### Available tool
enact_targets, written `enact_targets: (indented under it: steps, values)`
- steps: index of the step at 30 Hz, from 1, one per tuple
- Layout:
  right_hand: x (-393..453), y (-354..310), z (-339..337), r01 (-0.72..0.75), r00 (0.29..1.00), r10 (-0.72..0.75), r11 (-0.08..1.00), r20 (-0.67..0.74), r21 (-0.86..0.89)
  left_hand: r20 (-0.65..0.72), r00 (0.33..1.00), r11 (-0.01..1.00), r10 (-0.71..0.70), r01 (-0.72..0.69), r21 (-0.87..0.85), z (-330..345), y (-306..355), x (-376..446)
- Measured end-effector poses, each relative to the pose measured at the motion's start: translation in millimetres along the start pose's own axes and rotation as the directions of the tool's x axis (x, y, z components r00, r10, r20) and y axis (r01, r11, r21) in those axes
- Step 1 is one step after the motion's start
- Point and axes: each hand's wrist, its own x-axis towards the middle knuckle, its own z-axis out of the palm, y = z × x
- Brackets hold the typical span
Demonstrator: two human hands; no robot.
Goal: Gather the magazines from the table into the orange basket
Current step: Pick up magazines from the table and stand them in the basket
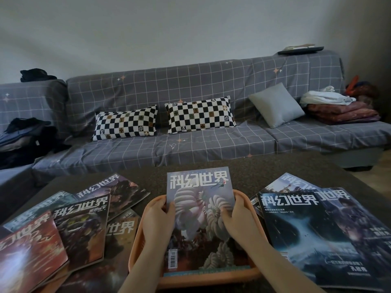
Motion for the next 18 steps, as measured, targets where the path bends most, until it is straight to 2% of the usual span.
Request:
enact_targets:
  steps: [3,7,10,13,18]
  values:
    - [-1.3,-0.9,-1.7,0.036,0.999,-0.038,0.987,0.006,0.156,0.009,1.000,1.000,-0.007,0.007,-0.014,0.2,0.3,0.3]
    - [-0.9,-2.7,-10.5,0.035,0.998,-0.040,0.994,0.047,0.105,0.016,1.000,1.000,-0.024,0.024,-0.004,-1.2,7.9,-6.6]
    - [-2.7,-4.1,-21.9,0.021,0.997,-0.029,0.995,0.072,0.102,-0.059,0.995,0.997,0.080,-0.080,0.011,-1.2,21.4,-20.5]
    - [-13.1,-1.2,-37.1,0.049,0.997,-0.059,0.979,0.041,0.200,0.013,0.987,0.986,0.162,-0.162,-0.047,6.3,38.0,-43.1]
    - [-33.1,16.7,-68.1,0.043,0.997,-0.029,0.977,-0.066,0.207,0.160,0.978,0.972,0.132,-0.096,-0.213,28.1,76.2,-77.0]
